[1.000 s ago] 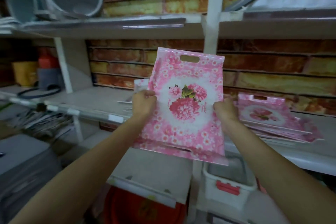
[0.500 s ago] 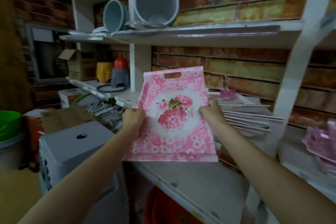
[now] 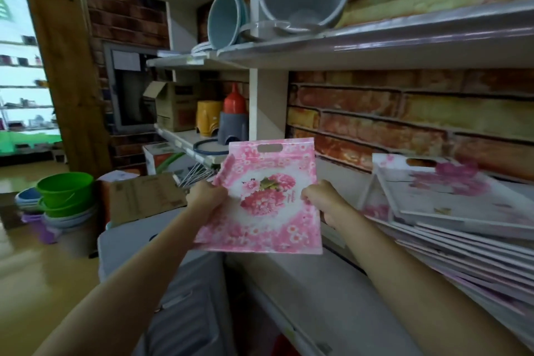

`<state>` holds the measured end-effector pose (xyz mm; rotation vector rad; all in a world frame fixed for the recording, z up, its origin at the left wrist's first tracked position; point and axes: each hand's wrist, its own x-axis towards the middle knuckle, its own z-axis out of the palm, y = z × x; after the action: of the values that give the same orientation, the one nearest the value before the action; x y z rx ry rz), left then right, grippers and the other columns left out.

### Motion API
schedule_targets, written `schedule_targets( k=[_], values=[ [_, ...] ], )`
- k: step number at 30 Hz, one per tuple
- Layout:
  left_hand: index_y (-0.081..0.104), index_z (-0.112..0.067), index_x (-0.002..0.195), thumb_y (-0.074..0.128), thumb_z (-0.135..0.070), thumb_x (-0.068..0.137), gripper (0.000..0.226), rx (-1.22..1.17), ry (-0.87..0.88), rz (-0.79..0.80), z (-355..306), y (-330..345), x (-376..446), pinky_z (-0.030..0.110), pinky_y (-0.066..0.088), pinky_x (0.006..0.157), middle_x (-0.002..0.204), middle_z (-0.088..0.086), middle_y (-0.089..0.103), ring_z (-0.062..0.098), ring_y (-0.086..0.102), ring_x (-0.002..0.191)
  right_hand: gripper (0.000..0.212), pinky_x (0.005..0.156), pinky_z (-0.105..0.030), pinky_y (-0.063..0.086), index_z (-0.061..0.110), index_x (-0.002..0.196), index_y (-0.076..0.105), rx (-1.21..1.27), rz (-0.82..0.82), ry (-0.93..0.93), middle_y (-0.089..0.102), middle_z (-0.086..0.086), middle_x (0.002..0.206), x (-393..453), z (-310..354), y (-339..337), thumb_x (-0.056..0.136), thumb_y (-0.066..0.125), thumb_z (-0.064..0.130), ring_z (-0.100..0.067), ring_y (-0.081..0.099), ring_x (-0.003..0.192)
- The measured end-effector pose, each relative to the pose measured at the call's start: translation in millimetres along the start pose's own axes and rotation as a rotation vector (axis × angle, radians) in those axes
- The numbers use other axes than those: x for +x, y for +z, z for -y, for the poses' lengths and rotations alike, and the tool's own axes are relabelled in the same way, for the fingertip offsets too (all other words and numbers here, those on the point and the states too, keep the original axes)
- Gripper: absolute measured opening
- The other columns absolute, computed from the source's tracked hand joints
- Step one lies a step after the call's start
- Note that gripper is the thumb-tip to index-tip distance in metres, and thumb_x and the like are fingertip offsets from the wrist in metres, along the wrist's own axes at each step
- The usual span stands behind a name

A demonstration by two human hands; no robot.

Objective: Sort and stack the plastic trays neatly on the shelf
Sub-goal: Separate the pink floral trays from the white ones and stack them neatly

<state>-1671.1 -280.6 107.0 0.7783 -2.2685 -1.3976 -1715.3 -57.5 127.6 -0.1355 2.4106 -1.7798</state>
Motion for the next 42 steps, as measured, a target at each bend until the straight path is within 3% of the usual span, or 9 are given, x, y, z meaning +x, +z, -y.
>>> schedule_targets(
  k=[5, 9, 18, 24, 28, 31, 36, 40, 42],
  values=[
    [0.066, 0.002, 0.099, 0.056, -0.025, 0.084, 0.032, -0.040, 0.016, 0.077, -4.6, 23.4, 51.1, 0.039, 0.058, 0.070, 0.094, 0.021, 0.069, 0.031, 0.064, 0.074, 0.034, 0.092, -0.045, 0.051, 0.000, 0.108, 0.054, 0.014, -0.061, 0.094, 0.064, -0.025, 0.110, 52.9, -16.3, 7.9, 0.076, 0.043, -0.004, -0.040, 0.063, 0.105],
    [0.065, 0.000, 0.100, 0.056, -0.019, 0.085, 0.027, -0.048, 0.057, 0.191, -9.3, 56.8, 102.8, 0.032, 0.050, 0.062, 0.093, 0.018, 0.065, 0.028, 0.060, 0.075, 0.031, 0.084, -0.041, 0.054, -0.001, 0.106, 0.055, -0.041, -0.116, 0.156, 0.064, -0.018, 0.103, 100.2, -25.3, 5.8, 0.079, 0.040, -0.009, -0.034, 0.064, 0.092],
    [0.063, -0.004, 0.110, 0.054, -0.028, 0.085, 0.035, 0.035, 0.126, 0.407, -17.3, 137.5, 229.4, 0.045, 0.053, 0.092, 0.102, 0.017, 0.068, 0.033, 0.065, 0.095, 0.019, 0.050, -0.023, 0.037, 0.002, 0.075, 0.056, -0.142, -0.252, 0.334, 0.054, -0.006, 0.070, 197.3, -48.4, 3.9, 0.084, 0.044, -0.010, -0.018, 0.052, 0.063],
    [0.065, 0.004, 0.105, 0.050, -0.018, 0.090, 0.031, 0.118, 0.213, 0.538, -35.8, 188.9, 281.2, 0.035, 0.049, 0.081, 0.099, 0.016, 0.067, 0.030, 0.063, 0.092, 0.027, 0.060, -0.026, 0.044, 0.009, 0.063, 0.045, -0.194, -0.467, 0.398, 0.054, -0.009, 0.076, 248.3, -63.3, 1.3, 0.088, 0.048, -0.002, -0.019, 0.053, 0.064],
    [0.068, 0.003, 0.102, 0.050, -0.020, 0.090, 0.032, 0.157, 0.286, 0.576, -45.7, 220.7, 316.1, 0.040, 0.048, 0.094, 0.108, 0.022, 0.068, 0.036, 0.063, 0.106, 0.032, 0.062, -0.025, 0.039, 0.013, 0.060, 0.037, -0.309, -0.562, 0.416, 0.045, -0.004, 0.069, 276.7, -65.7, -0.2, 0.089, 0.051, 0.007, -0.021, 0.051, 0.074],
    [0.068, 0.005, 0.103, 0.050, -0.018, 0.091, 0.032, 0.170, 0.314, 0.593, -56.7, 244.7, 337.1, 0.038, 0.048, 0.090, 0.104, 0.023, 0.068, 0.036, 0.063, 0.105, 0.033, 0.056, -0.024, 0.037, 0.012, 0.060, 0.035, -0.323, -0.597, 0.433, 0.040, -0.002, 0.064, 294.7, -66.8, -0.7, 0.089, 0.050, 0.009, -0.019, 0.047, 0.065],
    [0.067, 0.006, 0.082, 0.061, -0.018, 0.082, 0.024, 0.138, 0.246, 0.648, -66.4, 271.2, 358.2, 0.032, 0.045, 0.068, 0.080, 0.019, 0.063, 0.032, 0.063, 0.078, 0.014, 0.070, -0.026, 0.041, 0.001, 0.092, 0.060, -0.306, -0.566, 0.421, 0.062, -0.014, 0.097, 304.5, -66.6, -4.4, 0.086, 0.052, 0.010, -0.024, 0.056, 0.087],
    [0.068, -0.003, 0.107, 0.055, -0.023, 0.080, 0.036, 0.267, 0.262, 0.576, -82.1, 279.7, 341.1, 0.038, 0.049, 0.097, 0.111, 0.020, 0.068, 0.036, 0.062, 0.107, 0.032, 0.085, -0.031, 0.051, -0.001, 0.112, 0.063, -0.337, -0.512, 0.407, 0.065, -0.016, 0.116, 301.5, -65.7, -5.9, 0.085, 0.052, 0.010, -0.030, 0.062, 0.106],
    [0.066, -0.005, 0.111, 0.056, -0.022, 0.081, 0.036, 0.266, 0.302, 0.561, -94.9, 276.6, 318.7, 0.035, 0.046, 0.099, 0.116, 0.016, 0.065, 0.033, 0.059, 0.111, 0.034, 0.091, -0.034, 0.051, 0.000, 0.115, 0.060, -0.313, -0.489, 0.390, 0.064, -0.015, 0.118, 296.8, -63.9, -4.2, 0.083, 0.054, 0.011, -0.030, 0.061, 0.108]
  ],
)
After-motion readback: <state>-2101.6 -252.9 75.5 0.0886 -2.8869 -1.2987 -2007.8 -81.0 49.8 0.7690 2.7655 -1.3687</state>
